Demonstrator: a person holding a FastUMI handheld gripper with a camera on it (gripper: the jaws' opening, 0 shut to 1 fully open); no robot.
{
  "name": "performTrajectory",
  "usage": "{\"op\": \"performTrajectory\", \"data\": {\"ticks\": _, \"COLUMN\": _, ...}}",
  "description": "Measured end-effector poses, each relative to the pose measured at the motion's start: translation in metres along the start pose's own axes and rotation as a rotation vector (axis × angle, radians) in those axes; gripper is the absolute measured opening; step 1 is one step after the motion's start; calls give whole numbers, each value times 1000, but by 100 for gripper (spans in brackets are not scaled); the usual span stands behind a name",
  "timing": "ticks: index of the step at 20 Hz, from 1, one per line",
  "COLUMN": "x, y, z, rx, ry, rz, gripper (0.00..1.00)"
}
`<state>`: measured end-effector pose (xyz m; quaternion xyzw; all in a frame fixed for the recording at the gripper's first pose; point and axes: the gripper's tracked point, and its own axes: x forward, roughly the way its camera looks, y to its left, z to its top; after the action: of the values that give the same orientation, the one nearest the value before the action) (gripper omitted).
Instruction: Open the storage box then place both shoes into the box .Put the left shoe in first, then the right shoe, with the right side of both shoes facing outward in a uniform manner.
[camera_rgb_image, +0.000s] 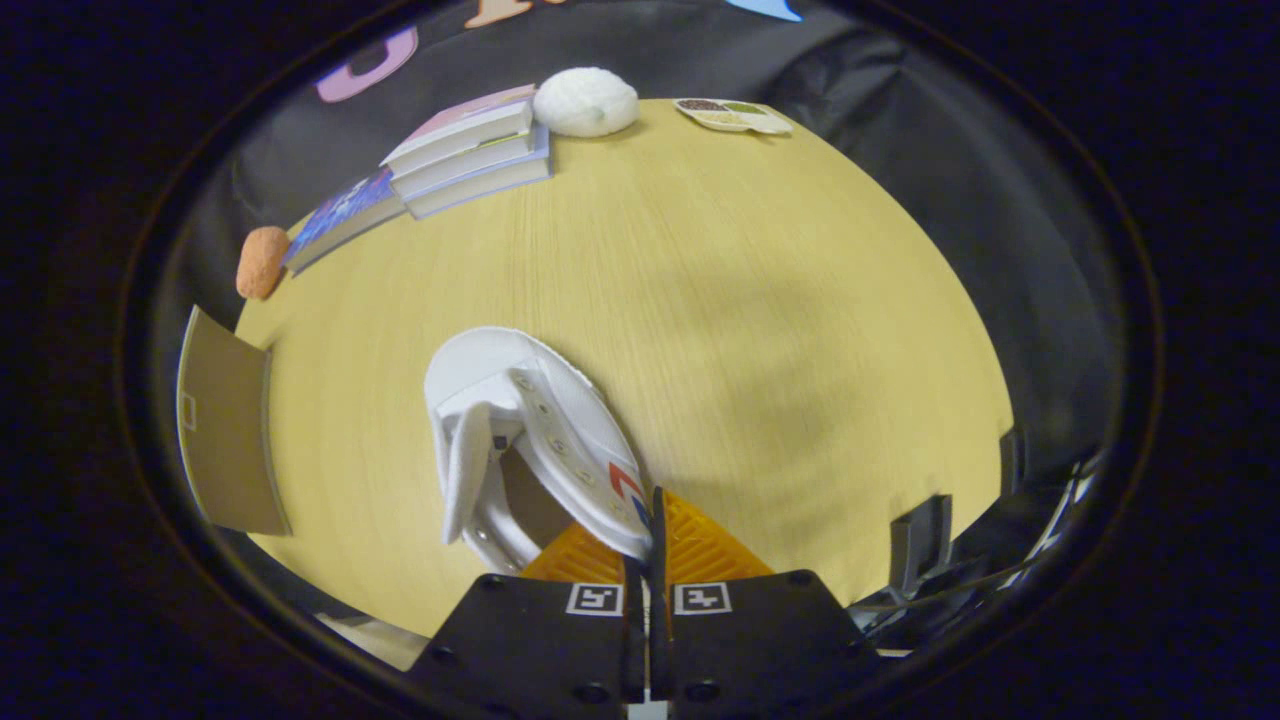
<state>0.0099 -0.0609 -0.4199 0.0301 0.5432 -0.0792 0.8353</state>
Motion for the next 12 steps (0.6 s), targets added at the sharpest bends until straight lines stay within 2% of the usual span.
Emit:
{"op": "performTrajectory", "data": {"ticks": 3, "x": -11, "y": 46, "z": -6, "rx": 303, "ry": 32, "rz": 289, "gripper": 4}}
{"op": "performTrajectory", "data": {"ticks": 5, "x": -19, "y": 71, "z": -3, "rx": 446, "ry": 31, "rz": 426, "gripper": 4}}
{"op": "performTrajectory", "data": {"ticks": 8, "x": -37, "y": 90, "z": 3, "rx": 533, "ry": 3, "rz": 535, "gripper": 4}}
{"op": "performTrajectory", "data": {"ticks": 12, "x": -72, "y": 120, "z": 16, "rx": 496, "ry": -56, "rz": 606, "gripper": 4}}
